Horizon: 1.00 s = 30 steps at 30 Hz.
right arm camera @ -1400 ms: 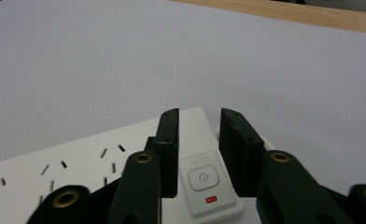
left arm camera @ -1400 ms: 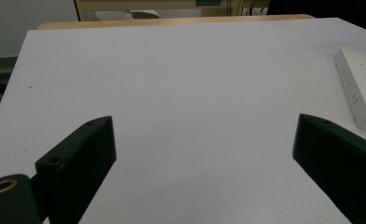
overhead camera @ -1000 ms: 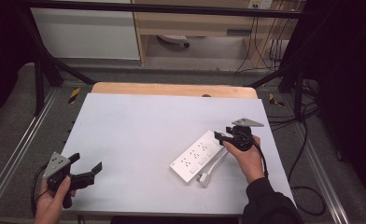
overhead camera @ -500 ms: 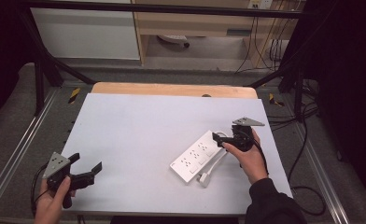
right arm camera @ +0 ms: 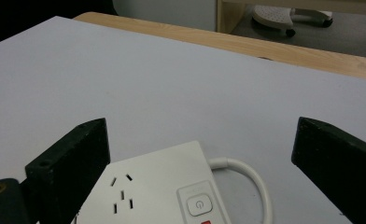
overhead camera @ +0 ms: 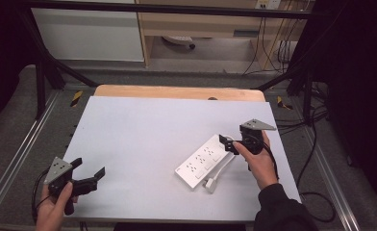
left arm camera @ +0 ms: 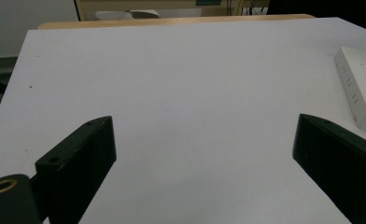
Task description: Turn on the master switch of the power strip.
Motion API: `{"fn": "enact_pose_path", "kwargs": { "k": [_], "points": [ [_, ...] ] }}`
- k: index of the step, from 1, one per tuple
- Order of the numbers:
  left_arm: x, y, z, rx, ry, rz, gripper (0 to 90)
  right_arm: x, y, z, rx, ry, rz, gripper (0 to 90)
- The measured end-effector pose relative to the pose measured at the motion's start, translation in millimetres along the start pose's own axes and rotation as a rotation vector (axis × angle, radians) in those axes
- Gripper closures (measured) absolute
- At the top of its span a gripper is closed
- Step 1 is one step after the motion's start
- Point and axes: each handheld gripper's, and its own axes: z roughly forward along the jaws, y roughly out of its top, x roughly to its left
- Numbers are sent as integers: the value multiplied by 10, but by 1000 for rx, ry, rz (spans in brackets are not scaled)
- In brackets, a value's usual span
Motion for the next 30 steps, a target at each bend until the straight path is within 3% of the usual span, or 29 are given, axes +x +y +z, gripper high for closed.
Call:
{"fn": "enact_pose_path", "kwargs": {
  "k": [17, 30],
  "points": [
    [2, -3, -1, 5, 1, 3, 60, -24, 104, -157, -27, 8, 17, 40],
    [2, -5, -2, 6, 2, 4, 61, -118, 164, -327, -55, -2, 33, 47]
  ]
}}
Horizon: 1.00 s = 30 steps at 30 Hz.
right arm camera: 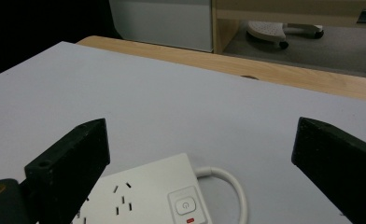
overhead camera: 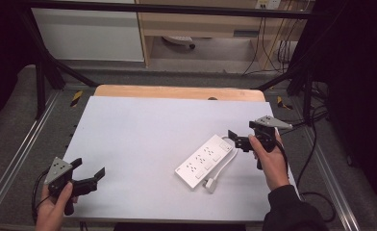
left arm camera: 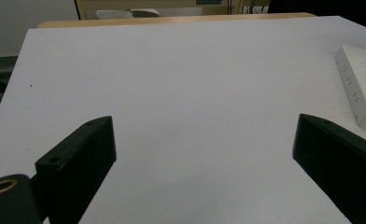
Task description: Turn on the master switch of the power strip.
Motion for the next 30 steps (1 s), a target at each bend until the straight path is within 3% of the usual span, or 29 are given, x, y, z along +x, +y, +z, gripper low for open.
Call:
{"fn": "enact_pose_path", "kwargs": {
  "k": [30],
  "points": [
    [-2, -2, 1, 4, 2, 3, 60, -257, -137, -442, -62, -38, 27, 38]
  ]
}}
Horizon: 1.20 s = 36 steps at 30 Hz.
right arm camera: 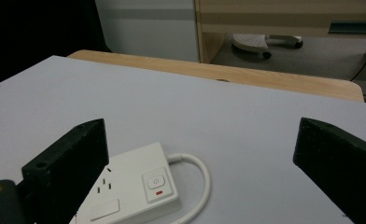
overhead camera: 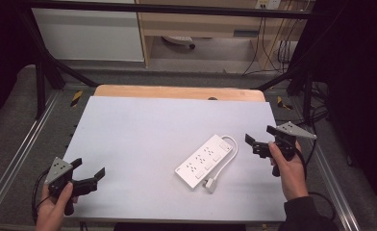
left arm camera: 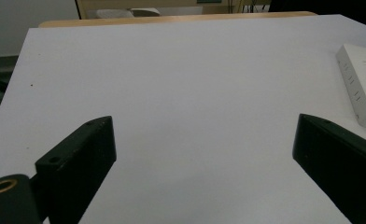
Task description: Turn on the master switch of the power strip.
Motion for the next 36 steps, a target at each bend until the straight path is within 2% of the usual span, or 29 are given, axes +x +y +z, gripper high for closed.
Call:
{"fn": "enact_pose_path", "kwargs": {
  "k": [18, 26, 36],
  "points": [
    [-2, -1, -1, 2, 1, 4, 61, -76, -197, -248, -55, -33, -6, 43],
    [-6, -1, -2, -2, 2, 1, 60, -127, -321, -319, -49, -46, -4, 45],
    [-3, -1, -5, -2, 5, 0, 60, -153, -495, -351, -48, -58, -24, 54]
  ]
}}
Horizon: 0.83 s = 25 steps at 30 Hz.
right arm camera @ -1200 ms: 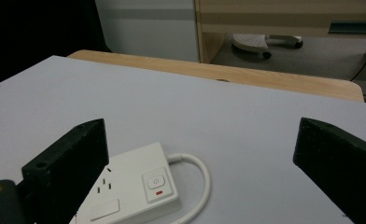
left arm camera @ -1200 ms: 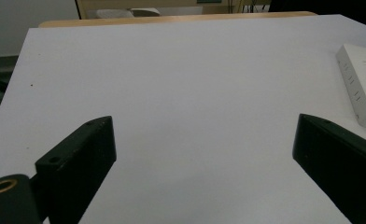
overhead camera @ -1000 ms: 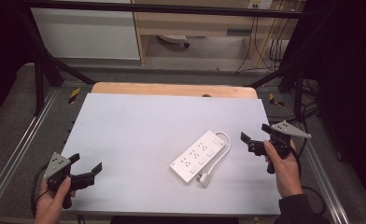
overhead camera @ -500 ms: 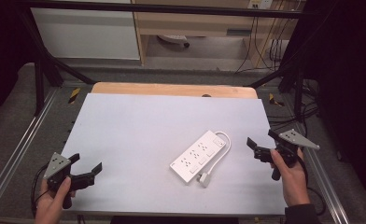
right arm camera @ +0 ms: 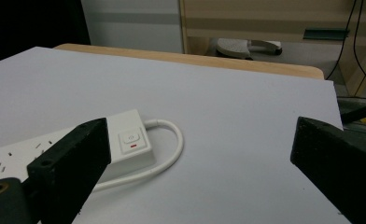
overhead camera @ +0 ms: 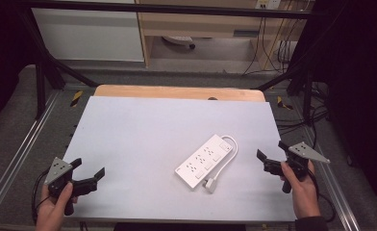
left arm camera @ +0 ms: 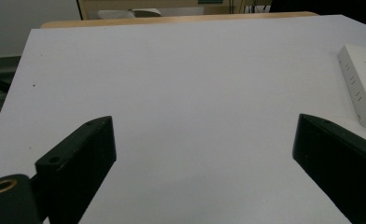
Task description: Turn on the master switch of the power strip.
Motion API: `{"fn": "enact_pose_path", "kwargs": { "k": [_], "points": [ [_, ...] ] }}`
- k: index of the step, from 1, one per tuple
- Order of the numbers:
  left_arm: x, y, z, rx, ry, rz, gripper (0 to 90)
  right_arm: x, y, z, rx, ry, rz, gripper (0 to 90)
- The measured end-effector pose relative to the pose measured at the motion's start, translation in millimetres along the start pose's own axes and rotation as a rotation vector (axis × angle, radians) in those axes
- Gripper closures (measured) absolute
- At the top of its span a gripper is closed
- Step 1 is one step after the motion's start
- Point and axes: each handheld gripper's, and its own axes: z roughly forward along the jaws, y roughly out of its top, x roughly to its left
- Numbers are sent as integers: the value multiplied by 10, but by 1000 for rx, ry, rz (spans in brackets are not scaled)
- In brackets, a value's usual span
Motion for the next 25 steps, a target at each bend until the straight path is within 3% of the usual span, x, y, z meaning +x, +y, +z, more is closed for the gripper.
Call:
{"fn": "enact_pose_path", "kwargs": {
  "k": [16, 25],
  "points": [
    [-1, -1, 4, 3, -2, 3, 60, -2, -320, 67, 61, 10, 5, 67],
    [-6, 1, 9, 0, -2, 2, 61, 60, -447, 272, 199, -2, -34, 58]
  ]
}}
